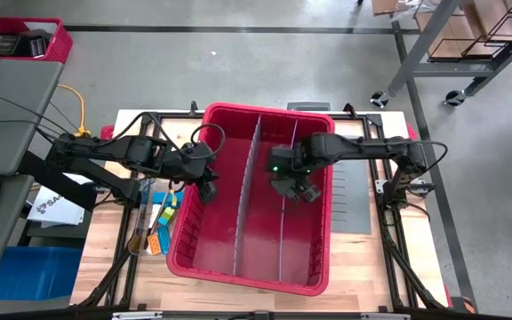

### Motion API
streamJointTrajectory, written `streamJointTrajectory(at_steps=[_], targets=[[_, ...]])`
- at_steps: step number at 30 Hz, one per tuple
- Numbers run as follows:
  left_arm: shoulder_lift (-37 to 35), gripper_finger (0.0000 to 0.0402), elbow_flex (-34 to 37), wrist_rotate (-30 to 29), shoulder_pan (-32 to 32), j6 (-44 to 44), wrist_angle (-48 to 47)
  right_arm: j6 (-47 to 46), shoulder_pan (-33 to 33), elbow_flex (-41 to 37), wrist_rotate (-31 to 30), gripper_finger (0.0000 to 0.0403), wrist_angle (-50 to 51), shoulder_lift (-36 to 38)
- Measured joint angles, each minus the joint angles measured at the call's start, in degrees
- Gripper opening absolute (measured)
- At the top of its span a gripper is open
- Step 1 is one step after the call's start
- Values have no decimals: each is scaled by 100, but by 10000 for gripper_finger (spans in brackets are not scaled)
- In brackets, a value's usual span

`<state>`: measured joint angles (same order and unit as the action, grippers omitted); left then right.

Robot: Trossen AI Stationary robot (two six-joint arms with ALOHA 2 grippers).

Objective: Sort Items/Unsort Items

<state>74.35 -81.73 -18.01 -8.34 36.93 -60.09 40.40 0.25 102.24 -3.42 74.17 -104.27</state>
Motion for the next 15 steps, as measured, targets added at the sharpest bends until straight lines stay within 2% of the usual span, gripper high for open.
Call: streamJointTrajectory(at_steps=[3,9,12,15], targets=[[0,0,0,-53,0,24,2,-181,0,-231,32,172,-339,-14],[2,0,0,-58,0,30,1,-164,2,-651,3,153,-163,-4],[4,0,0,-114,0,-19,0,-153,4,-818,-24,115,-180,-1],[4,0,0,-266,0,-51,15,-95,41,-916,-78,44,-158,11]])
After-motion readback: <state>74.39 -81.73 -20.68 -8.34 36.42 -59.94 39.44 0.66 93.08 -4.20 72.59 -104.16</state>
